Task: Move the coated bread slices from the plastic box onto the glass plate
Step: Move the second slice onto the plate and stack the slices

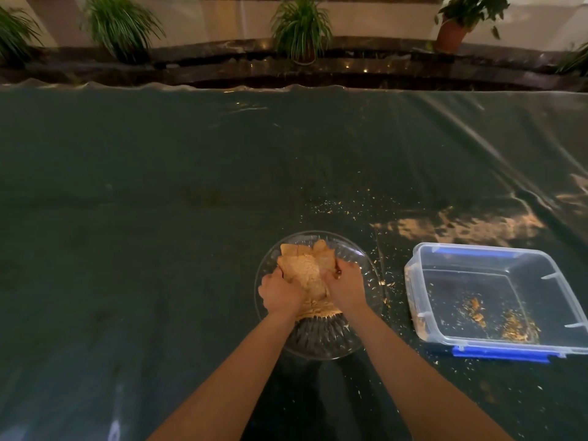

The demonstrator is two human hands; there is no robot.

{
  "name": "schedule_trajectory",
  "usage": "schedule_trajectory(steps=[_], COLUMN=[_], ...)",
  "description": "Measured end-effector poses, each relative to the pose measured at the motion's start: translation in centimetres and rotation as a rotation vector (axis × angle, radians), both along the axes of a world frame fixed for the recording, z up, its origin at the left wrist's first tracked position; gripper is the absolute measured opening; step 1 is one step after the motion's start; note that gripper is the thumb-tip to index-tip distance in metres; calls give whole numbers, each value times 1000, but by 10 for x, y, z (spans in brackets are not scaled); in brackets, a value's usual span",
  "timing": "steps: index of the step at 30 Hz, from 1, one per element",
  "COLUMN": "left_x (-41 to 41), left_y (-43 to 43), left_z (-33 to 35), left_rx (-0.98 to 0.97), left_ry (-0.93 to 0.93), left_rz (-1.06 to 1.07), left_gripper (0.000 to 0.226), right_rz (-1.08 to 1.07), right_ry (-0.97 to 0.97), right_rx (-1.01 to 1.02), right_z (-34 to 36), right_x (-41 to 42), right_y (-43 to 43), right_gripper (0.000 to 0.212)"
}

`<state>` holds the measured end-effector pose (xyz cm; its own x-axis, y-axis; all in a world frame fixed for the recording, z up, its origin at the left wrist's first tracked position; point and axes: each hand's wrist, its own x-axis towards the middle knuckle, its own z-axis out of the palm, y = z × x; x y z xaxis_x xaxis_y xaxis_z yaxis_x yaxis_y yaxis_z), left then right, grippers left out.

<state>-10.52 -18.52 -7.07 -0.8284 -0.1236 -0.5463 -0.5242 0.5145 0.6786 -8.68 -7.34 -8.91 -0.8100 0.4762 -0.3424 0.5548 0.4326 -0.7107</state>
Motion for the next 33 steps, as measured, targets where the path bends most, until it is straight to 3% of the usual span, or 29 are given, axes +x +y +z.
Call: schedule_trajectory(steps=[5, 10, 16, 24, 33], left_x=[0, 10, 20, 30, 43], left_y=[0, 3, 8, 3, 8], left_z=[-1, 3, 9, 7, 8], left_rx=[8, -63, -8, 20, -161], left_ry=[-5, 111, 210, 183, 281], left_rz=[-2, 5, 14, 6, 22], left_gripper=[42, 41, 48, 30, 41], right_rz=[20, 38, 20, -1, 9], right_ry=[2, 114, 205, 200, 194], right_rx=[15, 275, 115, 72, 130], right_z=[-5, -3, 3, 0, -7], right_x=[1, 13, 17, 32, 38], right_y=[-1, -7, -7, 2, -2], right_gripper=[38, 52, 50, 38, 49])
